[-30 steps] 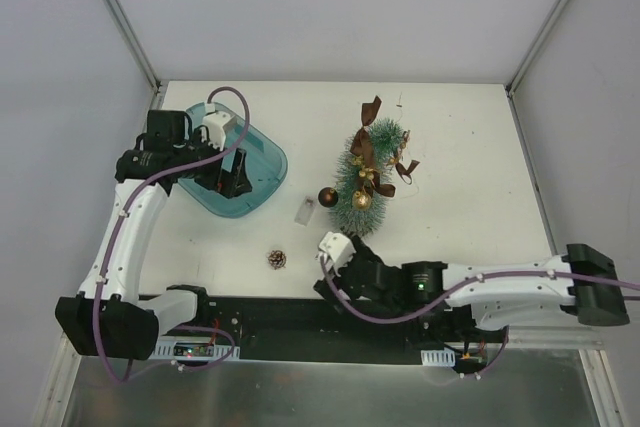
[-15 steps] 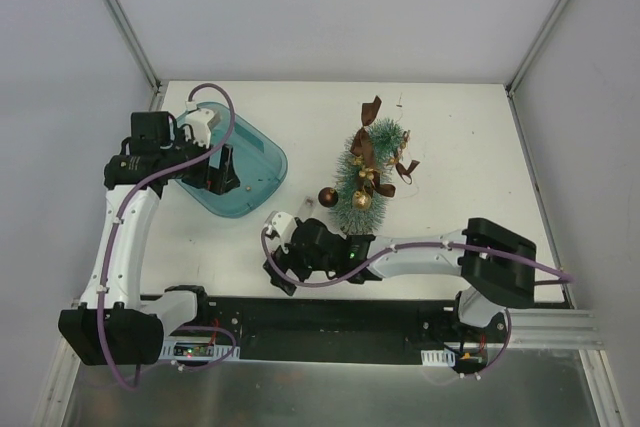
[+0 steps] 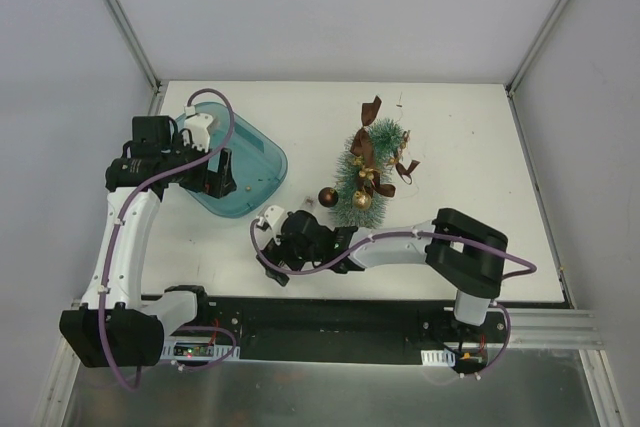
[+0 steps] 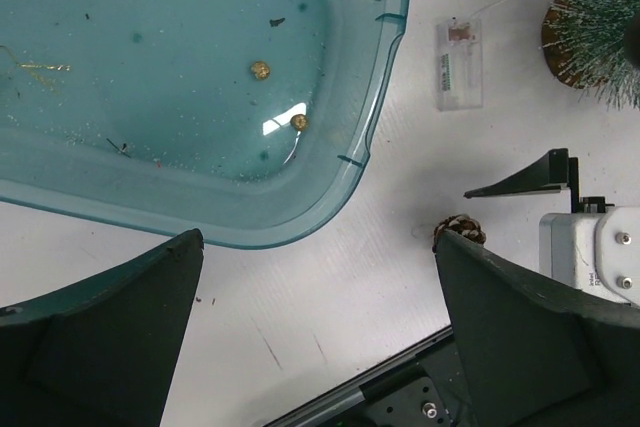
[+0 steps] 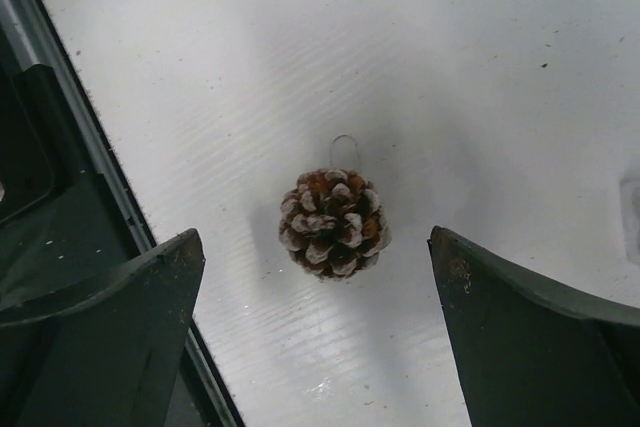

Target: Decorate the small christmas tree

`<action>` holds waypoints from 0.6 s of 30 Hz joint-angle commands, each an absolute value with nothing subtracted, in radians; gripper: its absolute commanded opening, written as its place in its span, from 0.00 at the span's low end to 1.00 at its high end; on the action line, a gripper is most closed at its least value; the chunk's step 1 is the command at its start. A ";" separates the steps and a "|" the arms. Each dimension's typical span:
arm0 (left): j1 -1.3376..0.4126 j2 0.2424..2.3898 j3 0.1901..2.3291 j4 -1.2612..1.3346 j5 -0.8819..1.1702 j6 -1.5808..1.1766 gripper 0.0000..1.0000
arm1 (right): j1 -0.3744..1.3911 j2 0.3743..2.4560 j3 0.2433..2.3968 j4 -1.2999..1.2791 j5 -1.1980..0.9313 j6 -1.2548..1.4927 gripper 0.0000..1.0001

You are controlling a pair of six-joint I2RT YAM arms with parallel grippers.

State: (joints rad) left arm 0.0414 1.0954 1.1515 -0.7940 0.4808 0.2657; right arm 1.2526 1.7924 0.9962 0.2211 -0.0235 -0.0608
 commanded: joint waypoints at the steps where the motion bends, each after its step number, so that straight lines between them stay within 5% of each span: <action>1: 0.057 1.077 1.143 -0.795 0.448 0.278 0.97 | 1.243 1.815 1.052 0.212 0.044 -0.115 0.96; 12: 0.178 1.150 1.091 -0.792 0.377 0.282 0.61 | 1.239 1.847 1.075 0.195 0.054 -0.135 0.90; 16: 0.285 1.209 1.060 -0.781 0.390 0.288 0.59 | 1.239 1.850 1.066 0.210 0.044 -0.129 0.81; 18: 0.310 1.223 1.039 -0.770 0.387 0.290 0.66 | 1.239 1.847 1.058 0.215 0.041 -0.124 0.77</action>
